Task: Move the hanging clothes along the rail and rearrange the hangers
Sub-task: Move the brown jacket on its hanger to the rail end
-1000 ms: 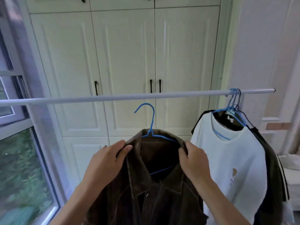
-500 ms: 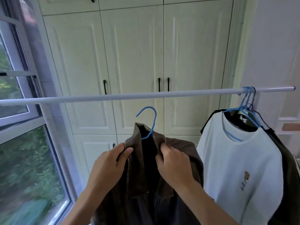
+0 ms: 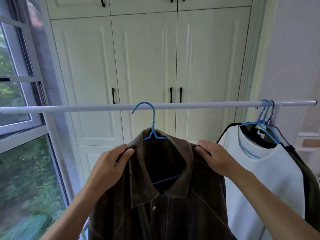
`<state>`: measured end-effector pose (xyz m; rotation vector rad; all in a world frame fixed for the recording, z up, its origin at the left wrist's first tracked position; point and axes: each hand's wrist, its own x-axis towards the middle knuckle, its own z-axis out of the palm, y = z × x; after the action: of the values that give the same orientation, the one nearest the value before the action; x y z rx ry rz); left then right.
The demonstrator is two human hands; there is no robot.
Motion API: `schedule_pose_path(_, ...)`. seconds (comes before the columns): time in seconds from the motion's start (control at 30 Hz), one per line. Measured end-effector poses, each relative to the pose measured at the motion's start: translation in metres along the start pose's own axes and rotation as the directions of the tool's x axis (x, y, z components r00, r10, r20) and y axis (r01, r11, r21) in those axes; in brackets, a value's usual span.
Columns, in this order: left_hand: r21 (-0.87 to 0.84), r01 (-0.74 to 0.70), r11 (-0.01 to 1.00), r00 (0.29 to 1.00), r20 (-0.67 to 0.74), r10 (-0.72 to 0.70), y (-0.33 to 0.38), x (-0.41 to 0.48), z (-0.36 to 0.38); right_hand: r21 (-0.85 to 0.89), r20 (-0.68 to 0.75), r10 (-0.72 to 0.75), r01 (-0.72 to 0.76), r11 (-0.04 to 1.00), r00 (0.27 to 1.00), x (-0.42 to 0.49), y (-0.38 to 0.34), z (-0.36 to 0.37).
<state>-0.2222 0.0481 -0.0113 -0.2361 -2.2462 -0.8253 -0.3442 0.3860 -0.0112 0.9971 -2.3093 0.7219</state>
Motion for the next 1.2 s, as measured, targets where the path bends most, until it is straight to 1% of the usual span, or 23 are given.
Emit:
schedule_pose_path(0.17, 0.015, -0.023, 1.0, 0.997, 0.076, 0.022, -0.006, 0.005, 0.001, -0.06, -0.041, -0.056, 0.054, 0.997, 0.998, 0.004, -0.009, -0.006)
schedule_pose_path(0.33, 0.057, -0.047, 0.997, 0.985, 0.167, 0.037, 0.0, 0.019, -0.002, -0.062, 0.017, -0.089, 0.09, 0.994, 0.996, 0.01, -0.016, -0.017)
schedule_pose_path(0.43, 0.073, -0.072, 0.995, 0.986, 0.159, 0.06, 0.007, 0.025, -0.007, -0.037, 0.026, -0.091, 0.092, 0.995, 0.996, 0.017, -0.019, -0.026)
schedule_pose_path(0.57, 0.12, -0.121, 0.985, 0.983, 0.151, 0.102, 0.011, 0.033, -0.014, 0.076, -0.082, -0.038, 0.044, 0.996, 0.996, 0.017, -0.013, -0.038)
schedule_pose_path(0.7, 0.241, -0.127, 0.962, 0.984, 0.156, 0.091, -0.001, 0.033, -0.015, 0.049, -0.162, -0.01, 0.019, 0.999, 0.987, 0.014, -0.008, -0.045)
schedule_pose_path(0.73, 0.238, -0.123, 0.964, 0.984, 0.152, 0.088, -0.008, 0.032, -0.016, 0.037, -0.181, -0.007, 0.014, 0.999, 0.984, 0.013, -0.006, -0.047)
schedule_pose_path(0.8, 0.179, -0.11, 0.978, 0.988, 0.128, 0.087, -0.021, 0.029, -0.015, 0.024, -0.201, -0.008, 0.013, 1.0, 0.98, 0.012, -0.004, -0.049)
schedule_pose_path(0.9, 0.066, -0.104, 0.992, 0.994, 0.041, 0.101, -0.032, 0.021, -0.009, 0.051, -0.208, -0.018, 0.029, 0.998, 0.978, 0.011, -0.006, -0.051)
schedule_pose_path(1.0, -0.061, -0.023, 0.998, 0.999, -0.03, 0.021, -0.04, 0.013, -0.003, 0.071, -0.208, 0.005, 0.01, 0.997, 0.978, 0.01, -0.004, -0.054)
schedule_pose_path(1.07, -0.084, 0.021, 0.996, 0.999, -0.029, -0.023, -0.045, 0.01, 0.002, 0.095, -0.168, 0.035, -0.019, 0.995, 0.985, 0.011, -0.001, -0.06)
schedule_pose_path(1.2, -0.063, 0.065, 0.996, 0.994, -0.088, -0.071, -0.044, 0.014, 0.008, 0.116, 0.003, 0.076, -0.076, 0.99, 0.997, 0.012, 0.005, -0.071)
